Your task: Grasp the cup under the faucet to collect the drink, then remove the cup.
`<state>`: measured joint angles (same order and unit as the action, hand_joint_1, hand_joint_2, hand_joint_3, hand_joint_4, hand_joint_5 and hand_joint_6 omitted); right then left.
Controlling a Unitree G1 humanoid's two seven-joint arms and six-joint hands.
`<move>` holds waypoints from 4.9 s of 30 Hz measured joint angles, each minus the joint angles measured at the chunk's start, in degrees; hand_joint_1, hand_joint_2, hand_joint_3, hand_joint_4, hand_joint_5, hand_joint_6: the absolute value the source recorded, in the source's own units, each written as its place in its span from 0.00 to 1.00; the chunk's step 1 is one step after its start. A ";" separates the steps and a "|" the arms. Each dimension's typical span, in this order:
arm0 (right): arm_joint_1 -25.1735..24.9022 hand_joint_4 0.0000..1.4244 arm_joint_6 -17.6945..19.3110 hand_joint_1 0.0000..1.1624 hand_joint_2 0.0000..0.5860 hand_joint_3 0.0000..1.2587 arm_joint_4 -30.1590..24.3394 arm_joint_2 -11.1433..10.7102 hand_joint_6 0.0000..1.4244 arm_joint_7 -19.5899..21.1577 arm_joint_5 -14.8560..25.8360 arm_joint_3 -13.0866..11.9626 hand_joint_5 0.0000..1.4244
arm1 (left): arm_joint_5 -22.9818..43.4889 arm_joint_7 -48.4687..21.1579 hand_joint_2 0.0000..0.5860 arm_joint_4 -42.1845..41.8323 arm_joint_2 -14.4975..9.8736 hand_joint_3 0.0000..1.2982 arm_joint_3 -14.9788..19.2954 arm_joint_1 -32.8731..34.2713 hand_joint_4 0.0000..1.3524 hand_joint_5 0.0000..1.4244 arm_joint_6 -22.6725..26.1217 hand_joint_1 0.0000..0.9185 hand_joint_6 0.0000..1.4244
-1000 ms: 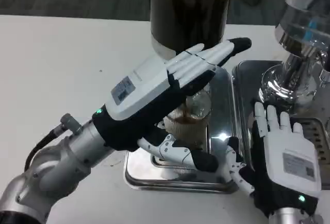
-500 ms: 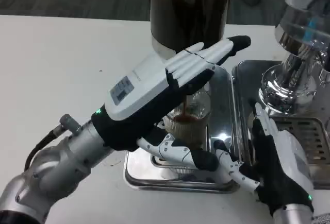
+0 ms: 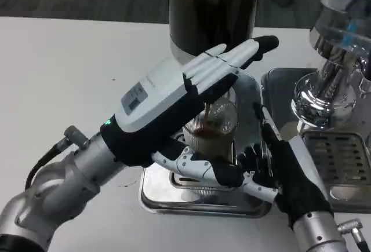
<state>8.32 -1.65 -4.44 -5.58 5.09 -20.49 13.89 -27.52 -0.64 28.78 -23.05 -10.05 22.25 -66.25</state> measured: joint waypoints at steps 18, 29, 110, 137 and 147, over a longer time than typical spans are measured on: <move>-3.60 0.00 0.06 0.58 0.34 0.00 4.07 1.50 0.00 -0.92 2.45 -0.30 0.00 | 0.01 0.62 0.16 -0.34 -0.40 0.01 0.10 0.03 0.00 0.09 0.70 0.00 0.05; -4.56 0.00 0.52 0.58 0.35 0.00 4.82 2.37 0.00 -0.92 2.54 -0.20 0.00 | -0.08 1.47 0.18 -2.79 -0.95 0.01 2.44 -1.10 0.00 0.08 3.07 0.00 0.03; -11.58 0.15 6.01 0.77 0.35 0.07 15.91 7.12 0.26 0.19 4.06 0.37 0.16 | -4.65 16.89 0.22 8.82 -9.95 0.00 7.22 -21.62 0.00 0.10 17.40 0.00 0.02; -10.24 0.28 6.60 0.86 0.37 0.29 15.26 7.85 0.42 5.00 3.04 0.03 0.30 | -4.25 16.89 0.21 8.54 -9.96 0.01 6.75 -21.70 0.00 0.10 17.41 0.00 0.01; -10.07 0.31 6.71 0.89 0.37 0.31 15.16 8.11 0.47 6.59 2.20 -0.01 0.34 | -4.19 16.87 0.21 8.59 -9.96 0.01 6.54 -21.50 0.00 0.10 17.41 0.00 0.01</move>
<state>-1.75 5.06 10.72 2.53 11.68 -18.29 13.88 -31.71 16.23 37.37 -33.02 -3.52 0.75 -48.84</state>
